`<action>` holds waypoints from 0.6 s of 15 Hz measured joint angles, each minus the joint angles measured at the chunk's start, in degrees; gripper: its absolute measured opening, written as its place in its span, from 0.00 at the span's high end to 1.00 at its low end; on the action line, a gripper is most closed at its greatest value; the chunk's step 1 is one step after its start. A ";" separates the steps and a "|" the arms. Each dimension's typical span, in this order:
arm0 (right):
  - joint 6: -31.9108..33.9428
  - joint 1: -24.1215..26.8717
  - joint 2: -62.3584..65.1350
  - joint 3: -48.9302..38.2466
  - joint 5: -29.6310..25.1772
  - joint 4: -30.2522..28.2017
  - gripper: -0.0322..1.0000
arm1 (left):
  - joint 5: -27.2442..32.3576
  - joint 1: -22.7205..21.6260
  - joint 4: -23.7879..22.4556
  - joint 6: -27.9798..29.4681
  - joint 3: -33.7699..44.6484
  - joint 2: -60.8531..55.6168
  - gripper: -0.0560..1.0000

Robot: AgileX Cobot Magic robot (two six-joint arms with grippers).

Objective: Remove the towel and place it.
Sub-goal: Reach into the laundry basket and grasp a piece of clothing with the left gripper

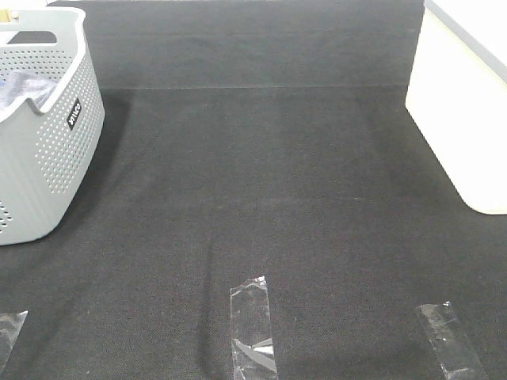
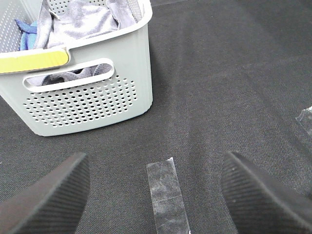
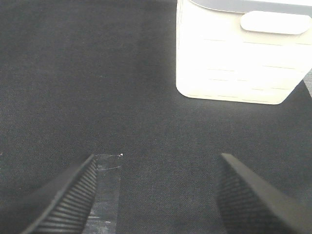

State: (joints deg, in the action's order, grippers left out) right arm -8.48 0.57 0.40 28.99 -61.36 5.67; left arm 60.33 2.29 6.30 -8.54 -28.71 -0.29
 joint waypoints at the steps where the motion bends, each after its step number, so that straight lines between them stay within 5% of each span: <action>1: 0.00 0.00 0.00 0.00 0.00 0.00 0.34 | 0.00 0.00 0.00 0.00 0.00 0.00 0.27; 9: 0.00 0.00 0.00 0.00 0.00 0.00 0.34 | 0.00 0.00 0.00 0.00 0.00 0.00 0.27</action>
State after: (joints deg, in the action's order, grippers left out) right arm -8.48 0.57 0.40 28.99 -61.36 5.67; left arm 60.33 2.29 6.30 -8.54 -28.71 -0.29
